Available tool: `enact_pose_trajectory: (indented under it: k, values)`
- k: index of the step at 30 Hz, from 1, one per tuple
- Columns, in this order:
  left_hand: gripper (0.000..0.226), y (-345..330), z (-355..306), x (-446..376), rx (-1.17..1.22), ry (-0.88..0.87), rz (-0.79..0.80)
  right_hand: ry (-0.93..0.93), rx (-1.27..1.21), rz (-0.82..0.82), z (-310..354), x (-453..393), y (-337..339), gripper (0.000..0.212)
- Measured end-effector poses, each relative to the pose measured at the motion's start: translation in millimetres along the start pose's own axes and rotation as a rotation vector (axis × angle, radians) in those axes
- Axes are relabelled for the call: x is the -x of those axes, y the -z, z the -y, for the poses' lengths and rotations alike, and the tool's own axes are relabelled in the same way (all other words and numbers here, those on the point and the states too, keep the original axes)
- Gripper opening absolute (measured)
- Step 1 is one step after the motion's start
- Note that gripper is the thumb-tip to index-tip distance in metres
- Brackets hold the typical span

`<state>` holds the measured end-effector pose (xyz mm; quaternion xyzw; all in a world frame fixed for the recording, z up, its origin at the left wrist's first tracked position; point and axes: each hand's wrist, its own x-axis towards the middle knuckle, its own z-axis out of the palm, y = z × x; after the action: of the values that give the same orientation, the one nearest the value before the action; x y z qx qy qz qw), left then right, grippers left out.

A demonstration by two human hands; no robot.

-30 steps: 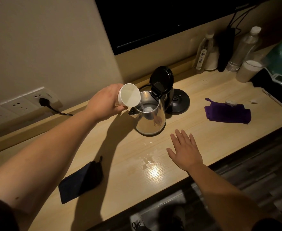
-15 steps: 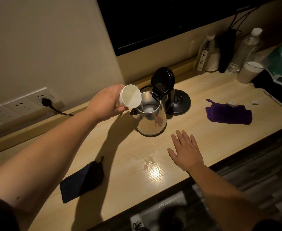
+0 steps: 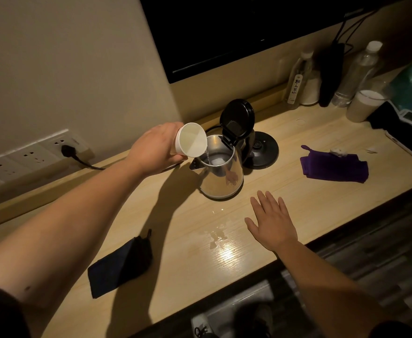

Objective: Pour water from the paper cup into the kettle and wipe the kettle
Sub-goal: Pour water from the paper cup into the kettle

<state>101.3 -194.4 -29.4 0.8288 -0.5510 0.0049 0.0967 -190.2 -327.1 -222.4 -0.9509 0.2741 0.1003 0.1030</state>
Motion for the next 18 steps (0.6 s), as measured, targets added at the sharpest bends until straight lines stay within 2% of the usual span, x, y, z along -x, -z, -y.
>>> enact_pose_trajectory:
  k: [18]
  values:
    - [0.067,2.2,-1.8,-4.0,-0.027,-0.022,0.006,-0.003,0.020,0.011,-0.6,-1.0,0.0,0.088]
